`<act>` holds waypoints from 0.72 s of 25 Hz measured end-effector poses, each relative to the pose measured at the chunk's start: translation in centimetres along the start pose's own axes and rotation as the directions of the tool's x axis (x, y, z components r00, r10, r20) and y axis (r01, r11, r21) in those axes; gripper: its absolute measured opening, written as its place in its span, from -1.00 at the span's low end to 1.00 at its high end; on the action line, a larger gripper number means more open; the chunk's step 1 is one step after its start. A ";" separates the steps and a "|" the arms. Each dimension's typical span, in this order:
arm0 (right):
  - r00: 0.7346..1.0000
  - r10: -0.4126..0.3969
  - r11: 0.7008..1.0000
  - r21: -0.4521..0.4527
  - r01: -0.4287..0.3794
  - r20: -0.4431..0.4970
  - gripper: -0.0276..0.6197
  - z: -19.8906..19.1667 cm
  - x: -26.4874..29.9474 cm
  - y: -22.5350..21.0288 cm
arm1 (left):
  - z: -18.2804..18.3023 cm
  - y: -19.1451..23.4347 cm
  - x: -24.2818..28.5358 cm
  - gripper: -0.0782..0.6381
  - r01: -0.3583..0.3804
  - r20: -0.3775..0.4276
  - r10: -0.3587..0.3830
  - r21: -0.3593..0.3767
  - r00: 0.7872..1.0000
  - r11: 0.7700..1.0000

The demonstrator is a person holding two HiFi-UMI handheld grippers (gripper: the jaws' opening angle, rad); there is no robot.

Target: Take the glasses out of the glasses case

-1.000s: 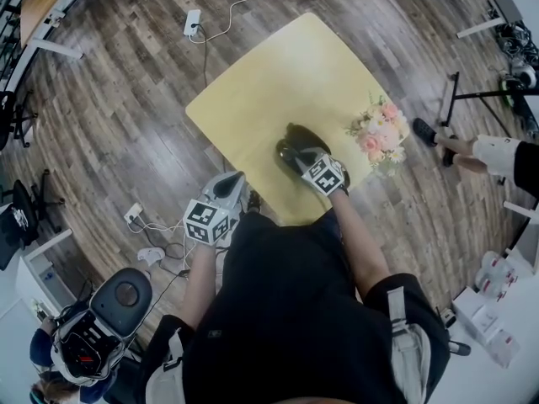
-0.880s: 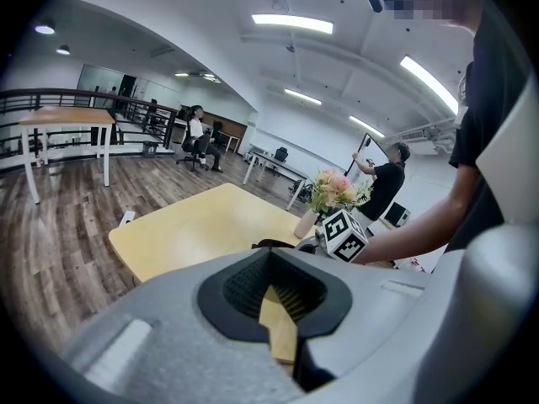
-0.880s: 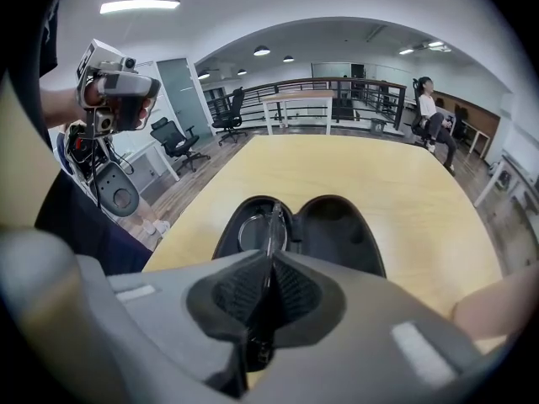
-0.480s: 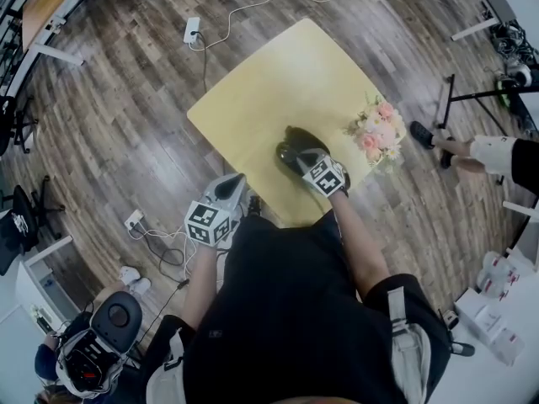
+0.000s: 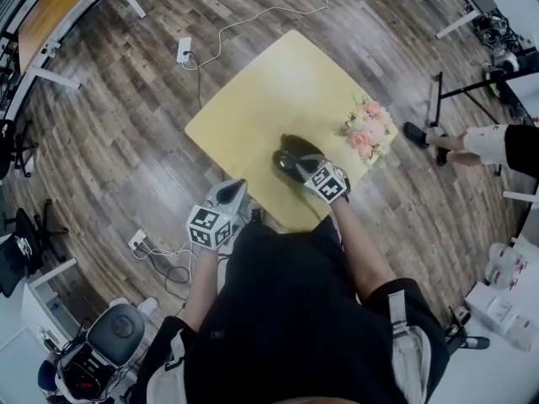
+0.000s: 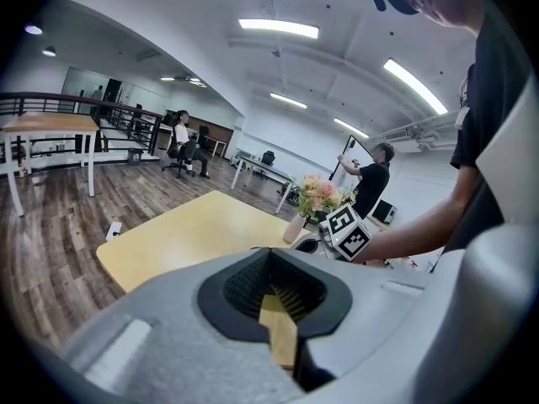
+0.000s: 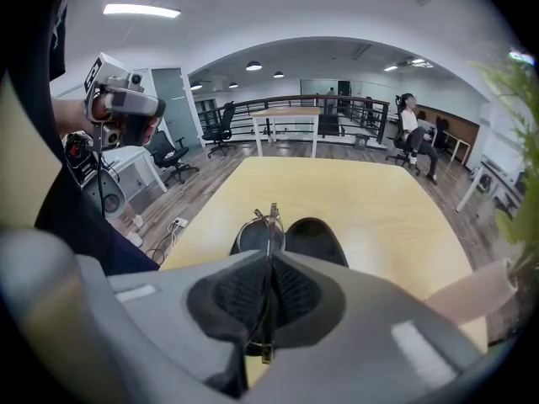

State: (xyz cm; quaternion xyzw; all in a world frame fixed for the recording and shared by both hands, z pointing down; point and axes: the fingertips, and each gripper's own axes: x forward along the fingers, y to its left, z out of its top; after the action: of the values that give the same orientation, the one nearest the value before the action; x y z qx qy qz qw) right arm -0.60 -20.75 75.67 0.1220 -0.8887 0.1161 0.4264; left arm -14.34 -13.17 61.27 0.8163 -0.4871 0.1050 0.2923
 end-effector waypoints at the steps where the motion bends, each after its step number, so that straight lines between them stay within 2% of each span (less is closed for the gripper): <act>1: 1.000 -0.009 1.000 0.004 0.009 0.010 -0.86 0.2 -0.3 0.0 | 0.2 0.0 0.0 -0.75 0.007 0.000 -0.007 0.007 1.000 1.000; 12: 0.987 -0.119 0.992 0.064 0.113 0.107 -0.86 1.7 -4.7 0.7 | 0.9 -1.2 -0.3 -0.75 0.086 -0.014 -0.085 0.078 0.996 0.993; 18: 0.974 -0.185 0.982 0.074 0.176 0.133 -0.86 1.2 -6.4 1.7 | 1.4 -0.3 -0.8 -0.75 0.100 -0.018 -0.098 0.109 0.995 0.989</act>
State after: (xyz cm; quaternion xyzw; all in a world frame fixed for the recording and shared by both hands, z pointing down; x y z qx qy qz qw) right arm 1.90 -18.79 69.70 0.2232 -0.8975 0.0957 0.3681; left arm -14.64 -13.26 59.64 0.8536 -0.4377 0.1219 0.2550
